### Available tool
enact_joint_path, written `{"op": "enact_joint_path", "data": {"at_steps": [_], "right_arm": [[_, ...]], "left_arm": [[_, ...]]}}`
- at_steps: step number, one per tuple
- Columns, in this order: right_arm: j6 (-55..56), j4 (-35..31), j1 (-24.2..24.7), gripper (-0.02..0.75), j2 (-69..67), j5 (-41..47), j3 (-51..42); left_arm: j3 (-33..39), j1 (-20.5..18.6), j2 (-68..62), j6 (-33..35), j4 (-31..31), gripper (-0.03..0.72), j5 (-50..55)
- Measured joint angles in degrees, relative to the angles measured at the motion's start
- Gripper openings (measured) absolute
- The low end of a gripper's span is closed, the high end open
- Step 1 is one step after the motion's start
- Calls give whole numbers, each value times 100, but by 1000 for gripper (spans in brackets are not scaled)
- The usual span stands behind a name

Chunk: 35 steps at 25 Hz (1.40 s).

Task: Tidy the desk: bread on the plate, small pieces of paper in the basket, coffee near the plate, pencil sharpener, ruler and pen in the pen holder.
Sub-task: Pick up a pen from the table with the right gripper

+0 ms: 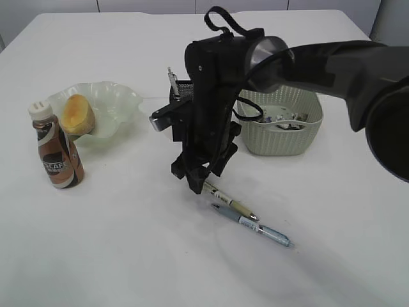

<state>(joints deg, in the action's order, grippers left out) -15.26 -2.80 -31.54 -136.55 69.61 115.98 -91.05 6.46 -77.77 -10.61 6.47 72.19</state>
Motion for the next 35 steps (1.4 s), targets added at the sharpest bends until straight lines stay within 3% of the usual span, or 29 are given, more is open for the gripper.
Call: {"op": "enact_joint_path", "data": {"at_steps": [29, 35], "right_arm": [[-68, 222, 0, 457, -397, 0, 60], [-78, 323, 0, 356, -397, 0, 60]], "left_arm": [[0, 0, 0, 0, 0, 371, 0], [0, 0, 0, 0, 0, 371, 0]]}}
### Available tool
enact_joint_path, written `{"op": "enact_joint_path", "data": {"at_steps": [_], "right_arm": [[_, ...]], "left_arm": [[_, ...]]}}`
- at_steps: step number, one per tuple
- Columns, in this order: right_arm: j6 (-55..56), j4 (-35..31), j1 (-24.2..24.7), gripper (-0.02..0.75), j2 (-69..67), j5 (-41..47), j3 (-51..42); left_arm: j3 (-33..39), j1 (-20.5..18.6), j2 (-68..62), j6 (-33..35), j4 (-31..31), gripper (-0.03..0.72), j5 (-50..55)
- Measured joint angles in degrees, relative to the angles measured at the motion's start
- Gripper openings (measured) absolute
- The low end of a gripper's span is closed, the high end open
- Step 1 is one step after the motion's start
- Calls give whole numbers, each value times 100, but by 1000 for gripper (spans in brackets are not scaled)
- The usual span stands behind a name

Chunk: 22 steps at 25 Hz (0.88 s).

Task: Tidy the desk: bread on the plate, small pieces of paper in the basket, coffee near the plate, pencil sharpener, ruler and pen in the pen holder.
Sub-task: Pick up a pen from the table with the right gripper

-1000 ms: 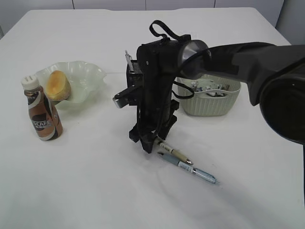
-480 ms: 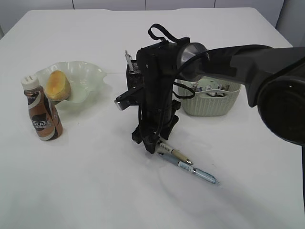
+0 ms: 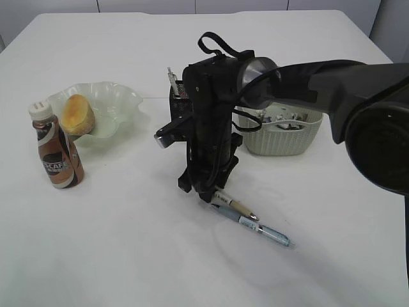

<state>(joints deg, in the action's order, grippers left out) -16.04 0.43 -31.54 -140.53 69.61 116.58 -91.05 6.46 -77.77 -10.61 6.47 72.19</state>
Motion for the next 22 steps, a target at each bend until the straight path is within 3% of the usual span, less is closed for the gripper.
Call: {"op": "enact_joint_path", "data": {"at_steps": [4, 15, 22], "right_arm": [[0, 139, 0, 281, 0, 0, 0], [-10, 394, 0, 258, 0, 0, 11], [-10, 407, 0, 182, 0, 0, 11]], "left_arm": [[0, 0, 0, 0, 0, 371, 0], [0, 0, 0, 0, 0, 367, 0], [0, 0, 0, 0, 0, 350, 0]]}}
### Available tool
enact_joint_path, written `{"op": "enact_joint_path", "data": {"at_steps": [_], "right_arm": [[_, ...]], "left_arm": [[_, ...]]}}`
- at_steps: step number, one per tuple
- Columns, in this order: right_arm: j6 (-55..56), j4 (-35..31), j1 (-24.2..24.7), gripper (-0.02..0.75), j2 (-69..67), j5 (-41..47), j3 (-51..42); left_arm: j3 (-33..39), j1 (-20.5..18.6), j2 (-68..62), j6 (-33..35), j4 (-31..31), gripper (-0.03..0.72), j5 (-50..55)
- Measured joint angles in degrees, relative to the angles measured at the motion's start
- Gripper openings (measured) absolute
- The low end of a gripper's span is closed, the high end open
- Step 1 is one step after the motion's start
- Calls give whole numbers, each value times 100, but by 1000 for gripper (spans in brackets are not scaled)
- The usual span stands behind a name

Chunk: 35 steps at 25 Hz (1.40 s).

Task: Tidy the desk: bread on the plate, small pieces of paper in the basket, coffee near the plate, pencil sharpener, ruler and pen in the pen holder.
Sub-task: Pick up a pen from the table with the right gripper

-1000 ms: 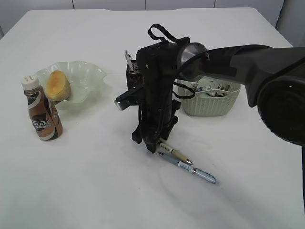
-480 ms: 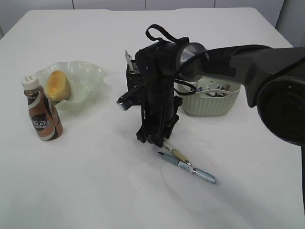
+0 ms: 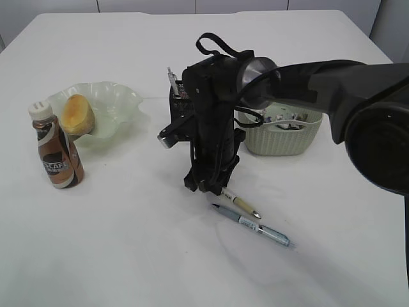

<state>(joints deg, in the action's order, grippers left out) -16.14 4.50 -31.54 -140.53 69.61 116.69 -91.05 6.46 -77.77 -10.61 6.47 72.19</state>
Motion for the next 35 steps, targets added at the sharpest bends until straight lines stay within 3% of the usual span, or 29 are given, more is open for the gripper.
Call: {"op": "enact_joint_path", "data": {"at_steps": [8, 20, 29, 35], "right_arm": [[0, 23, 0, 74, 0, 0, 7], [149, 26, 0, 64, 0, 0, 35], [208, -800, 0, 60, 398, 0, 24], [219, -937, 0, 60, 1148, -182, -436]], "left_arm": [[0, 0, 0, 0, 0, 349, 0], [0, 0, 0, 0, 0, 337, 0], [0, 0, 0, 0, 0, 335, 0], [0, 0, 0, 0, -37, 335, 0]]}}
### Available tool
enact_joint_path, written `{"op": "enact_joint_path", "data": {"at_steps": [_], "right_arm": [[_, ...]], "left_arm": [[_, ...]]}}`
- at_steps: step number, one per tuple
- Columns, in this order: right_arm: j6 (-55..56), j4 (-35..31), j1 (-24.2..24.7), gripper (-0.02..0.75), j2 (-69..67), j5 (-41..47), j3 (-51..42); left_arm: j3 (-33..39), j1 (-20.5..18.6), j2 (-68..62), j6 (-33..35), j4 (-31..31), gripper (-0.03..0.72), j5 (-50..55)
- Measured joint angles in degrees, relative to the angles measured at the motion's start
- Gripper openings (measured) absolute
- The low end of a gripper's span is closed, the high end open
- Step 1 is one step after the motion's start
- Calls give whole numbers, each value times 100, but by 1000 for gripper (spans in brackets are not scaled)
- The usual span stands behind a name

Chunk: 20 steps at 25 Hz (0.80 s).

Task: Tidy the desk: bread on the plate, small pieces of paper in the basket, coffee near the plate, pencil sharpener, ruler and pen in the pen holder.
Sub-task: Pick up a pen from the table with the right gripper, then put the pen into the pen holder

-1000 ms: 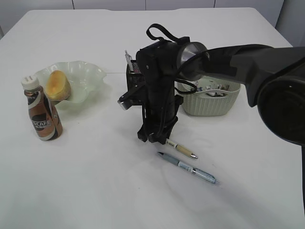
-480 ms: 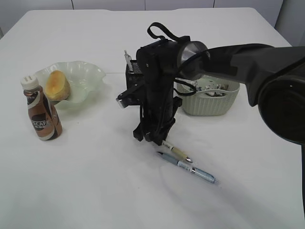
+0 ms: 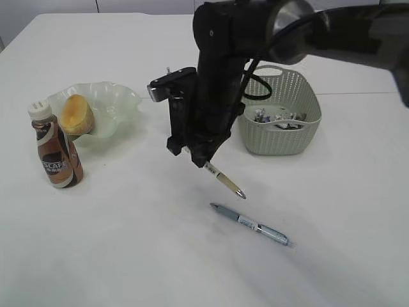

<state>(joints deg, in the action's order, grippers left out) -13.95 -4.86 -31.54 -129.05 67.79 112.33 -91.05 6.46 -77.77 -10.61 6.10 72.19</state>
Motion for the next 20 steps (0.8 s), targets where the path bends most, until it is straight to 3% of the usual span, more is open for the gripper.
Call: {"op": "enact_joint_path", "data": {"at_steps": [6, 15, 20], "right_arm": [[0, -42, 114, 60, 1243, -1577, -1858], [0, -42, 307, 60, 3892, -5460, -5678], [0, -158, 307, 60, 4566, -6370, -6548]], "left_arm": [[0, 0, 0, 0, -193, 335, 0], [0, 0, 0, 0, -202, 335, 0], [0, 0, 0, 0, -257, 335, 0]]}}
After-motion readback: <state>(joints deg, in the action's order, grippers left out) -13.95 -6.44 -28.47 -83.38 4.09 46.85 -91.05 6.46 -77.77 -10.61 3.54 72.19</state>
